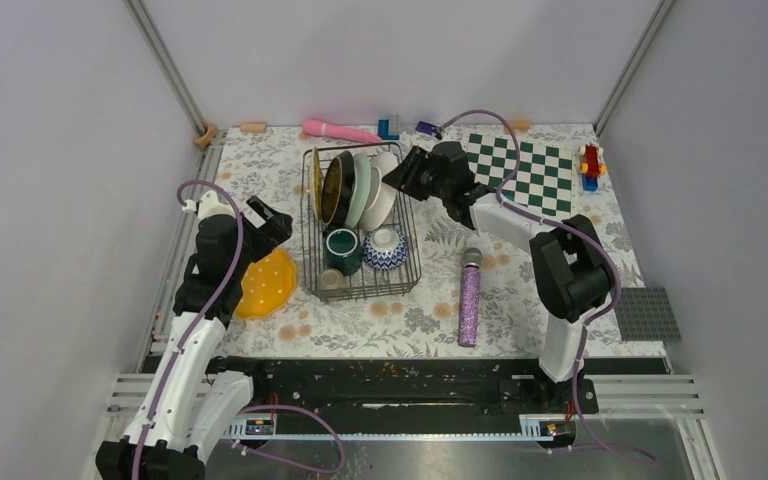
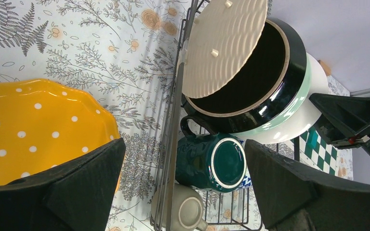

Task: Unload the mixed dishes from the dish rack
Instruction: Pick up the plate from the dish rack.

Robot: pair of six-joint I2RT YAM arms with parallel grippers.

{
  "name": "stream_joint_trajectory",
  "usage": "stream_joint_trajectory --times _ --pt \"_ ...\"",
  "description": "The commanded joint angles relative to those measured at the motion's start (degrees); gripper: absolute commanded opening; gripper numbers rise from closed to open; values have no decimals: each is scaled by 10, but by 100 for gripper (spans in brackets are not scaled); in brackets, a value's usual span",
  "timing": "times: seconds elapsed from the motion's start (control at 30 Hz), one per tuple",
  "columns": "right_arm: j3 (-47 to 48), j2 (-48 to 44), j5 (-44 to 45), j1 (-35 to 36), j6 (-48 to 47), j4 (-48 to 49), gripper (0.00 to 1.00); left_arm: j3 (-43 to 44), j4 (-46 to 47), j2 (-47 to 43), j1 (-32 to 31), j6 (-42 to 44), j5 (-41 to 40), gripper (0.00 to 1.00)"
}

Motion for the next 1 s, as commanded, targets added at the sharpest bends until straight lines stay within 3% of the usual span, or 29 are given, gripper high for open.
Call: stream_joint_trajectory --times 0.0,0.23,0.7,0.97 --pt "26 14 -5 5 13 32 47 1 35 0 3 2 3 99" --pt "32 30 -18 9 29 48 41 -2 38 1 2 0 8 99" --pt "6 3 -13 16 55 97 8 1 28 -3 3 -2 8 99" --pt "-2 -23 -13 16 65 139 0 3 19 -12 2 -9 -2 99"
